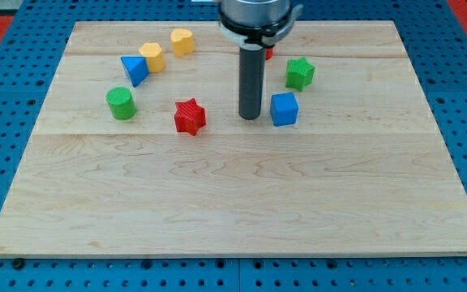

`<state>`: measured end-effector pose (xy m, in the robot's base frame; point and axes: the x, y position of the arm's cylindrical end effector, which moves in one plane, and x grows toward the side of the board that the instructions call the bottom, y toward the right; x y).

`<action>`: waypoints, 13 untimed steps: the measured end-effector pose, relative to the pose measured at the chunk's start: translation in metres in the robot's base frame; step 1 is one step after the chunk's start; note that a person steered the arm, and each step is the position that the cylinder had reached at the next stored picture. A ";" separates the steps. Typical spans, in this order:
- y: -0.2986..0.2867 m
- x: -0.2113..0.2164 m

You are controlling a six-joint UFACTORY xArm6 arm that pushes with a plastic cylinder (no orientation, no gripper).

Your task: Point your arm towards bottom center

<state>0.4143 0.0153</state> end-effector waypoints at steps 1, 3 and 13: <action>0.016 0.031; 0.019 0.059; 0.157 0.163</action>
<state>0.5768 0.1718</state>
